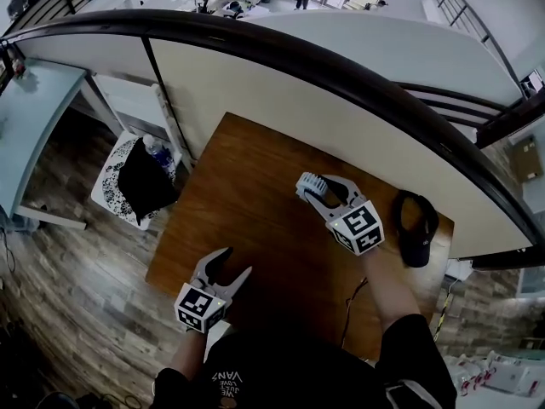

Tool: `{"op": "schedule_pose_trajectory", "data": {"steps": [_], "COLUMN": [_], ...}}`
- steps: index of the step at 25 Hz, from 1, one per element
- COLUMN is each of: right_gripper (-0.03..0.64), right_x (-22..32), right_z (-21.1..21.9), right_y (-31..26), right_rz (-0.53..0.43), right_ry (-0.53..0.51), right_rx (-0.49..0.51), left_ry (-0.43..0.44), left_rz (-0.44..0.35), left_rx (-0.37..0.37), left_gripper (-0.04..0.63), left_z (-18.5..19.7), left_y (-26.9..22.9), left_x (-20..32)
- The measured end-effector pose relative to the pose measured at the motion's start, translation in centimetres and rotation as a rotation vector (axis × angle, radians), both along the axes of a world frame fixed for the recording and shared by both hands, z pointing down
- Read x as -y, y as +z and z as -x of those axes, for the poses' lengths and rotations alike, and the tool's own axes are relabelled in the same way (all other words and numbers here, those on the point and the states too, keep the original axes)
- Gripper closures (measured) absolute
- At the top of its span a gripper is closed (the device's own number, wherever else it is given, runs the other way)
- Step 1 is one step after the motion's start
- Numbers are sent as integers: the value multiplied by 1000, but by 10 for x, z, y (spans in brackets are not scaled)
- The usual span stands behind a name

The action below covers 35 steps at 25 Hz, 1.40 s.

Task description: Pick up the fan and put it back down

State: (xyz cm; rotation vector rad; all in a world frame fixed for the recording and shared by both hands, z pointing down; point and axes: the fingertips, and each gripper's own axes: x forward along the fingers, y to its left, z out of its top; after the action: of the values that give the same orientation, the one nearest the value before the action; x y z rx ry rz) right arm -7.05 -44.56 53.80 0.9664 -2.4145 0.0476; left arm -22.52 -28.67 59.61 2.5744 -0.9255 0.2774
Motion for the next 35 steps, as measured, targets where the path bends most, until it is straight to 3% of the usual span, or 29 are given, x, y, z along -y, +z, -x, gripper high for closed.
{"op": "schedule_pose_trajectory", "data": {"steps": [16,35], "right_gripper": [428,428], "right_x": [110,153], "right_z": [9,14], "right_y": [15,46], "right_rz": [-14,42], "right_ry": [54,12], "right_rx": [42,76], "left_ry": [-15,-40], "left_rz": [4,43], "left_rx": [-27,-35], "left_gripper": [362,362], "left_z": [0,7], "left_y": [14,35], "left_x": [33,49]}}
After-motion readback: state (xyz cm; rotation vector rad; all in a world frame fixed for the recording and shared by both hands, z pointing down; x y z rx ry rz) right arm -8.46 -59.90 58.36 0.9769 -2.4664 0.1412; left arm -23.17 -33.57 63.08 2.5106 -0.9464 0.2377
